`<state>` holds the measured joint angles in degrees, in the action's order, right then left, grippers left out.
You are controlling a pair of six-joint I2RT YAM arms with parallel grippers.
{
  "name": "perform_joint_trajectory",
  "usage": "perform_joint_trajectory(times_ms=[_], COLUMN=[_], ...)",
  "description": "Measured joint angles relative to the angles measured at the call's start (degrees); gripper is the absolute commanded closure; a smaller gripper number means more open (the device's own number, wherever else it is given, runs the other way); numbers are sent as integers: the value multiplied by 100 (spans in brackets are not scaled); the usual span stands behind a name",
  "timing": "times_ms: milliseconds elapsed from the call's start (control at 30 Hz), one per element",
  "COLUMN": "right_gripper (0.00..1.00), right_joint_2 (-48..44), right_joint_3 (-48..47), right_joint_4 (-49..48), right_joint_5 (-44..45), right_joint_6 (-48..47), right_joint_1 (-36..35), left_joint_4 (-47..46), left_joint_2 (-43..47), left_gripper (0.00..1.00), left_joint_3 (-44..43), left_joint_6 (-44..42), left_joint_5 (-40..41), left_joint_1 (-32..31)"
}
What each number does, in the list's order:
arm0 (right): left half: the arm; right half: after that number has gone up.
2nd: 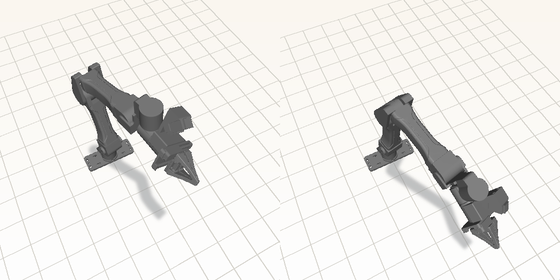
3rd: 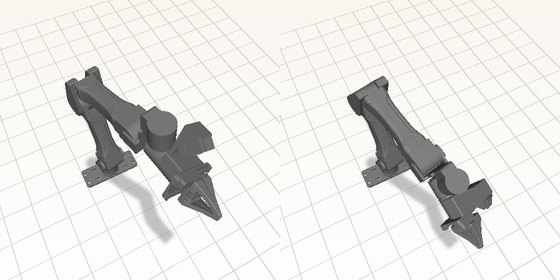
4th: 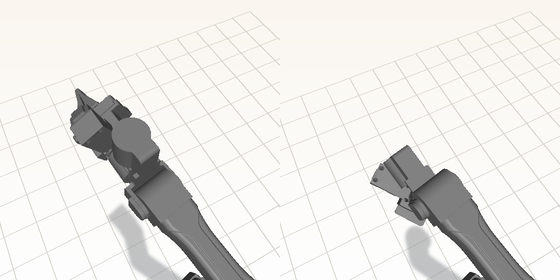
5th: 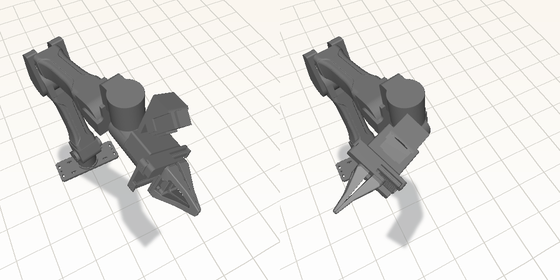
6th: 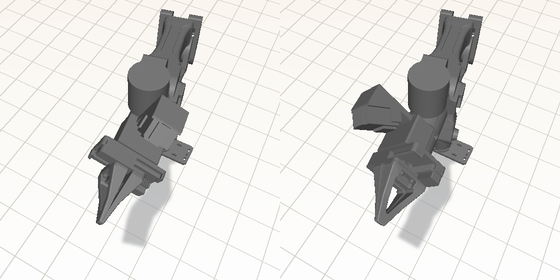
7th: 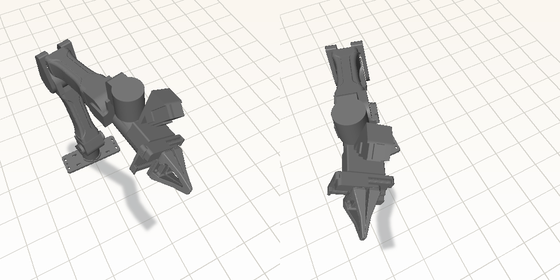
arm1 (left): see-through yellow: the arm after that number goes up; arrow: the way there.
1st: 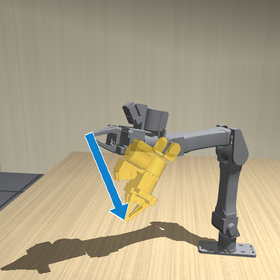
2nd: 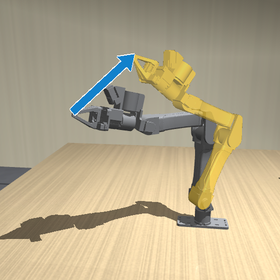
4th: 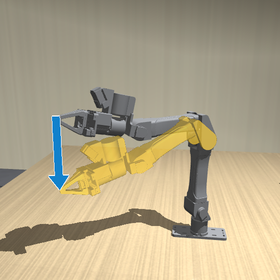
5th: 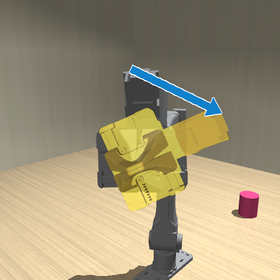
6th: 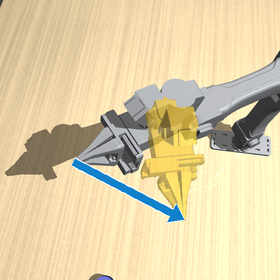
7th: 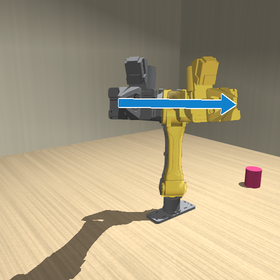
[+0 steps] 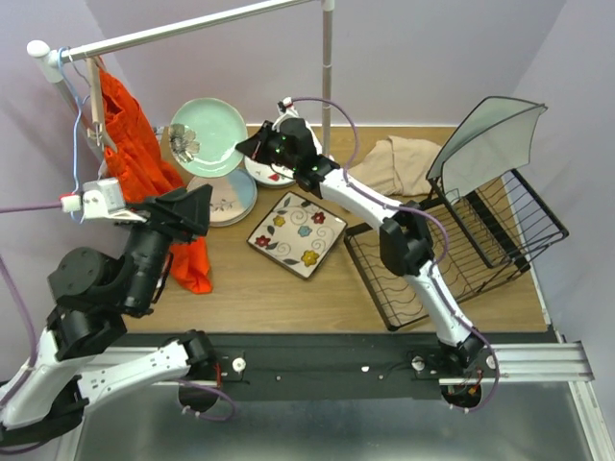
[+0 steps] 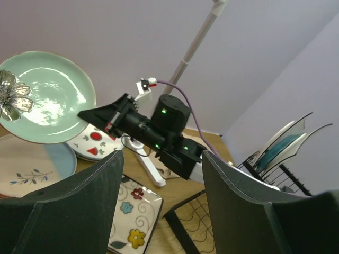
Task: Unload the plates from the dish rack
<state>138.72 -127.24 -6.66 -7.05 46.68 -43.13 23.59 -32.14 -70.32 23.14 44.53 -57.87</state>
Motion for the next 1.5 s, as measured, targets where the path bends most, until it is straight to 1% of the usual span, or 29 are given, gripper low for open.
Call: perform_joint_trajectory(times_ms=[167,233,333,500,567,667,733,800,867,900,933,1033,1100,1200,1333,1400,1500], right_gripper=[99,99,99,99,99,99,99,99,99,99,99,99,99,99,99,99,99], right_joint_2=[1528,1882,2170,2264,2240,1954,1690,1335,861,560,411,24,-219,-326,-374,-407,-476], right_joint_3=[-1478,-1600,-1569,-1572,-1554,-1178,-848,-393,352,763,973,1502,1864,2087,2374,2500,2640], right_joint_4=[208,96,-66,-560,-737,-957,-1043,-1152,-1438,-1582,-1655,-1980,-2214,-2413,-2651,-2726,-2796], right_joint_5=[662,955,1167,1145,1067,791,595,461,326,258,232,179,188,188,179,162,98], right_joint_6=[-181,-293,-367,-343,-321,-201,-59,101,295,374,437,695,957,1211,1663,1821,2006], right_joint_1=[-4,-4,4,68,85,122,160,199,232,260,271,339,400,496,699,796,918], left_joint_4=[13,-7,-31,-46,-136,-326,-389,-492,-697,-807,-870,-1056,-1344,-1803,-2205,-2505,-2839], left_joint_2=[46,125,199,98,-94,-579,-1078,-1672,-2212,-2472,-2599,-2889,-2905,-2697,-2511,-2542,-2660], left_gripper=[30,30,30,30,31,31,32,34,35,37,37,38,38,37,37,37,37], left_joint_3=[275,437,704,957,992,951,787,503,293,238,225,227,306,557,787,907,1147], left_joint_6=[7,13,28,28,20,-17,-79,-111,-129,-105,-68,162,468,931,1432,1720,2037], left_joint_5=[-17,-31,-31,-15,-20,-28,-111,-385,-964,-1335,-1589,-2481,-3093,-3777,-4310,-4671,-5045], left_joint_1=[0,0,0,0,0,13,122,514,1095,1512,1733,2656,3187,3757,4317,4693,5031])
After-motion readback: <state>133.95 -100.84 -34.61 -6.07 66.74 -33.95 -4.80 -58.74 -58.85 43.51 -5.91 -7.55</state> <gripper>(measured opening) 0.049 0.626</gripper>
